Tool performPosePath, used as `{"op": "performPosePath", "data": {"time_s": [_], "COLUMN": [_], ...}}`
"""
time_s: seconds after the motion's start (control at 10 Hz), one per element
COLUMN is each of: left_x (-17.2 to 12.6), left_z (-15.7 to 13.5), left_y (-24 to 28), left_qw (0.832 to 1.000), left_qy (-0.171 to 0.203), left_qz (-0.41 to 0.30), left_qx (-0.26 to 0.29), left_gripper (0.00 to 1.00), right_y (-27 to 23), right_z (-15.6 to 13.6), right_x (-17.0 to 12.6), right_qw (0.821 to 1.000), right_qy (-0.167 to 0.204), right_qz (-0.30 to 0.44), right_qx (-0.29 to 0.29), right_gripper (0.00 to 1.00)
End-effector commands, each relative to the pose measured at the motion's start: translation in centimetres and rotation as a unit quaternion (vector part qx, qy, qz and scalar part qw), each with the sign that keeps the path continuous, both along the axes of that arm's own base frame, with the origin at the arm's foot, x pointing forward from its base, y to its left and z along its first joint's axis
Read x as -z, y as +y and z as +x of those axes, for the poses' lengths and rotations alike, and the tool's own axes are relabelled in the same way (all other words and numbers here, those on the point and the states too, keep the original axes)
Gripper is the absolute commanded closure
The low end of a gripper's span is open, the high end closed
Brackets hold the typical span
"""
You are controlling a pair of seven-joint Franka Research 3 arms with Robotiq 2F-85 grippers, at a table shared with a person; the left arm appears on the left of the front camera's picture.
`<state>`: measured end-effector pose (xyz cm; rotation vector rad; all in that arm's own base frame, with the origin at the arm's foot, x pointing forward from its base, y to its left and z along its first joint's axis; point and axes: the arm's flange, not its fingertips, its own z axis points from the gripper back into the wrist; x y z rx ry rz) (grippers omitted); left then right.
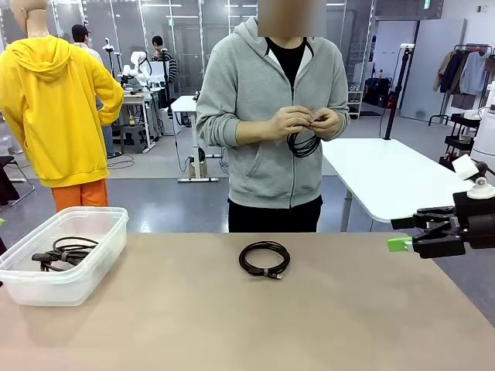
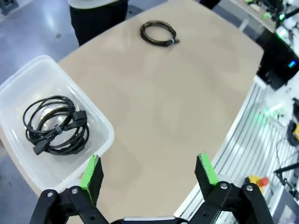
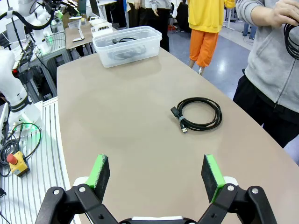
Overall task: Organize and store the cables.
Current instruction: Place the USB Extension Cable into the Organizing box.
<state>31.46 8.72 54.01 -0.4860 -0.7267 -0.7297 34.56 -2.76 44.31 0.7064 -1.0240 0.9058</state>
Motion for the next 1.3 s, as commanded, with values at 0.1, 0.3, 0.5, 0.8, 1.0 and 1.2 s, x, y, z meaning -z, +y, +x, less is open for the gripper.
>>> {"op": "performPosePath", "data": {"time_s": [0.1, 0.3, 0.5, 0.8, 1.0, 1.2], "left_x": [-0.1, -0.1, -0.1, -0.1, -0.1, -0.1], "left_z": [1.0, 1.0, 1.0, 1.0, 1.0, 1.0], "left_y": [-0.8, -0.8, -0.8, -0.8, -0.8, -0.8], "left_qw": [1.000, 1.000, 1.000, 1.000, 1.000, 1.000], "left_qy": [0.002, 0.002, 0.002, 0.002, 0.002, 0.002], "left_qz": [0.015, 0.015, 0.015, 0.015, 0.015, 0.015], "left_qx": [0.017, 0.017, 0.017, 0.017, 0.017, 0.017], "left_gripper": [0.00, 0.00, 0.00, 0.00, 0.00, 0.00], "right_y": [0.2, 0.2, 0.2, 0.0, 5.0, 11.2], "right_z": [0.0, 0.0, 0.0, 0.0, 0.8, 5.1], "right_x": [-0.3, -0.3, -0.3, 0.0, -5.8, -7.5], "right_qw": [1.000, 1.000, 1.000, 1.000, 0.987, 0.956], "right_qy": [0.008, 0.008, 0.008, 0.000, 0.006, 0.036], "right_qz": [0.010, 0.010, 0.010, 0.000, -0.153, -0.285], "right_qx": [0.005, 0.005, 0.005, 0.000, -0.038, -0.063], "right_gripper": [0.00, 0.00, 0.00, 0.00, 0.00, 0.00]}}
